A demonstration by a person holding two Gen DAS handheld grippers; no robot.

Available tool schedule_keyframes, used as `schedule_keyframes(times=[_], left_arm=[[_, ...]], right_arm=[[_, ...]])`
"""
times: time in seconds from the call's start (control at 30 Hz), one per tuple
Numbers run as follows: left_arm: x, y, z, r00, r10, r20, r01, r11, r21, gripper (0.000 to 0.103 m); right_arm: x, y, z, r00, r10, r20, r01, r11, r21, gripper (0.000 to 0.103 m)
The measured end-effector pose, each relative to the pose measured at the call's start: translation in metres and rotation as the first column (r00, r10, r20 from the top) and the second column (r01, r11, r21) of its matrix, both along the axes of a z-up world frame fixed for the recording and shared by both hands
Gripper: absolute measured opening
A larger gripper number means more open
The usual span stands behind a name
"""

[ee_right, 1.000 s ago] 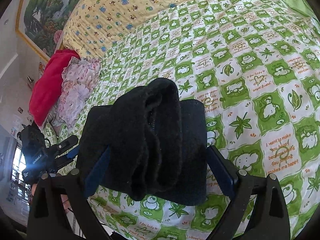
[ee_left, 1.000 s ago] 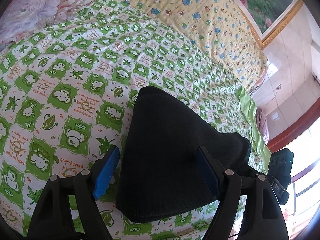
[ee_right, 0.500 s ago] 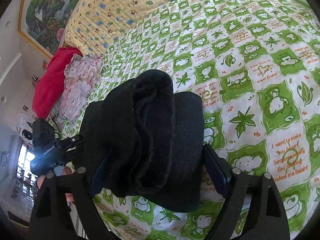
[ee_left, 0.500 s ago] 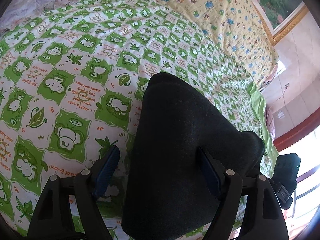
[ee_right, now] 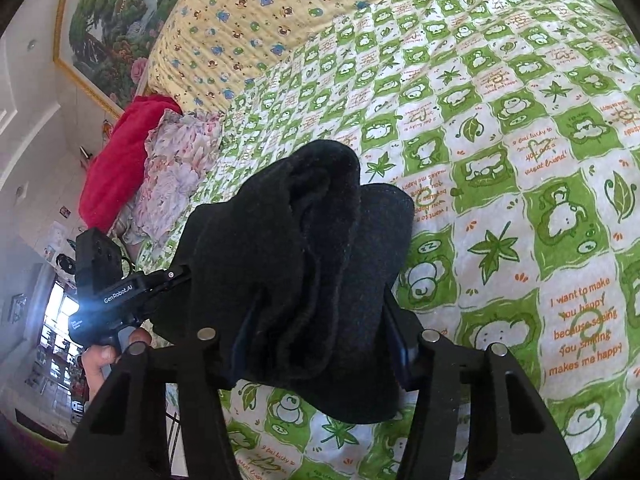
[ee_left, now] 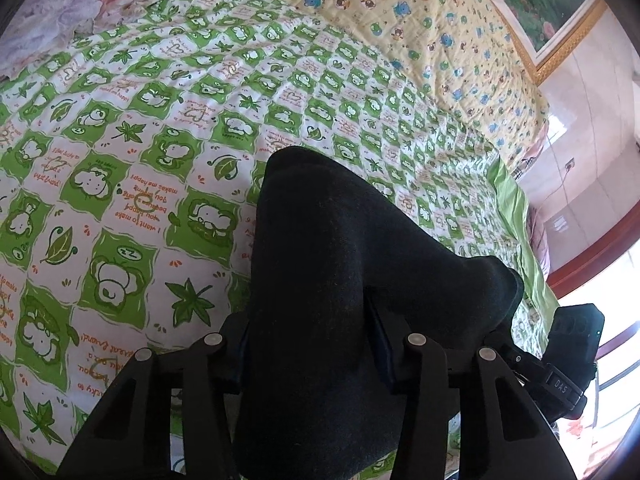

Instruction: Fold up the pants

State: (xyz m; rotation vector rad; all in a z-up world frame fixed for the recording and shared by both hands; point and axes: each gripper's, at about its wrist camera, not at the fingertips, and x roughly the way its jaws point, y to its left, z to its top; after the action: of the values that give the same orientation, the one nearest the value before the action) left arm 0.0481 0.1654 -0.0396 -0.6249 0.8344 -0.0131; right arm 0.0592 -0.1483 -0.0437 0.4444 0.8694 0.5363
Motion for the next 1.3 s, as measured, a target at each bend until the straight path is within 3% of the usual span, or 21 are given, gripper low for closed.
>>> schedule_keyframes(times=[0.27,0.63,1.3], left_arm=[[-0.021,0.007,0.023,0.999,0.023,0.045,-0.022,1.0,-0.016,0.038],[-0.06,0.049,0.067,0.982,0.137,0.129,-0.141,0.99,0.027,0.038],[-0.067,0.117,0.064,0.948,0.295,0.122,-0.305,0.949,0.074,0.038]], right_arm=[[-0.007,0.019,0.029,0.995,0.039,0.088,-0.036,0.998,-0.044,0.052],[0.014,0.07,0.053,0.978,0.162,0.134,-0.163,0.987,-0.003,0.052],[0.085,0.165,0.052,0.946,0.292,0.139,-0.292,0.956,-0.023,0.052]])
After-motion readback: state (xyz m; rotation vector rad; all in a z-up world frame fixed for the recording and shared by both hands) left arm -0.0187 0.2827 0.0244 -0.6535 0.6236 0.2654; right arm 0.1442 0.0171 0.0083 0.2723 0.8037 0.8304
